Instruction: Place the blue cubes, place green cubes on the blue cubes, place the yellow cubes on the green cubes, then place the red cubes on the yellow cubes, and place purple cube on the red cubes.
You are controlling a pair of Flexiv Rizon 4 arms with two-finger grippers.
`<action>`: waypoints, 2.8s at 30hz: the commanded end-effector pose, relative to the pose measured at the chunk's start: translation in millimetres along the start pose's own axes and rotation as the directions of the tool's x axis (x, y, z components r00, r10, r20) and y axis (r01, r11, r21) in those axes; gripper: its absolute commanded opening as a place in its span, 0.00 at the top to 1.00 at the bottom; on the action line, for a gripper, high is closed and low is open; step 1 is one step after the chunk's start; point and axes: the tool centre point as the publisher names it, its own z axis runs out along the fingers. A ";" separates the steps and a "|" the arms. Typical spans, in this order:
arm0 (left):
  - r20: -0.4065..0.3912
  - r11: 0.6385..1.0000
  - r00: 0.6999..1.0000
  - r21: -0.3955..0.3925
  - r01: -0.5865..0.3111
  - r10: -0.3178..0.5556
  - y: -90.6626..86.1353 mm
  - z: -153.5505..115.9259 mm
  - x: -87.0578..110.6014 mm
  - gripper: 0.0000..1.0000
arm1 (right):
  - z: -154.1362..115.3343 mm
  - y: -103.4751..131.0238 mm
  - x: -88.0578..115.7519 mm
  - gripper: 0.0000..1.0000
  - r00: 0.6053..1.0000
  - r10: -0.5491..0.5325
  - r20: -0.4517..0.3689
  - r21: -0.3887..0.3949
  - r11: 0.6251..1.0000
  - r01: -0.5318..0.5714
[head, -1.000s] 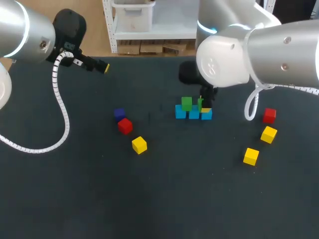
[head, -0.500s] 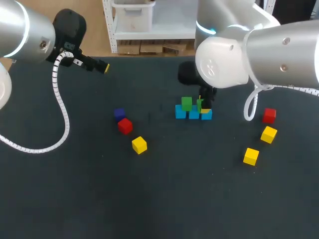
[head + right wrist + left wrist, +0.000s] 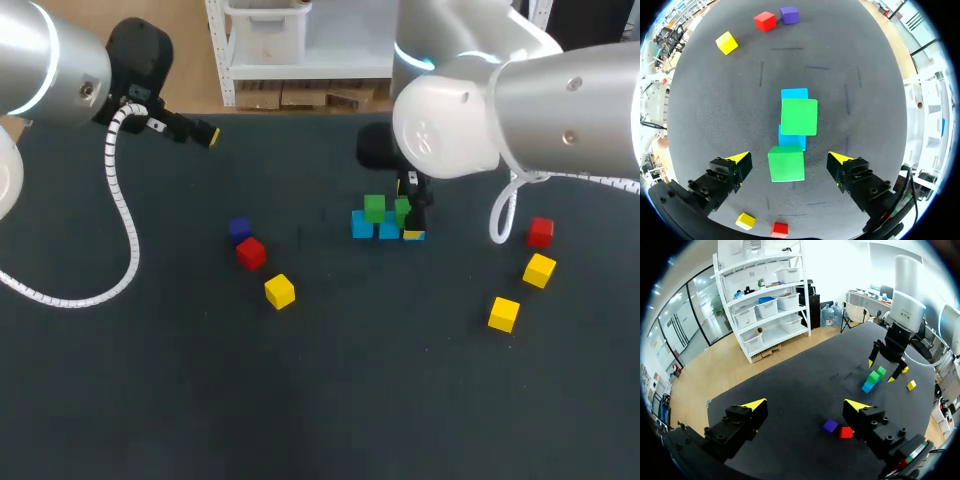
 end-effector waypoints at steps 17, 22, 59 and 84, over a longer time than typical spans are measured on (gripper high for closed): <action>0.002 1.000 1.000 0.006 -0.002 0.002 1.3 -0.2 0.5 0.00 | 0.4 -2.2 -1.2 0.51 1.000 0.021 0.007 0.022 1.000 -0.021; 0.002 1.000 1.000 0.006 -0.002 0.002 1.3 -0.2 0.5 0.00 | -0.3 -2.1 -1.6 0.52 1.000 0.022 0.011 0.022 1.000 -0.022; 0.002 1.000 1.000 0.006 -0.002 0.002 1.3 -0.2 0.5 0.00 | -49.6 31.2 33.1 0.00 0.990 0.123 0.071 0.054 0.990 -0.127; 0.002 1.000 1.000 0.006 -0.002 0.002 1.3 -0.2 0.5 0.00 | -43.5 135.3 65.6 0.00 0.977 0.208 0.049 0.039 0.977 -0.210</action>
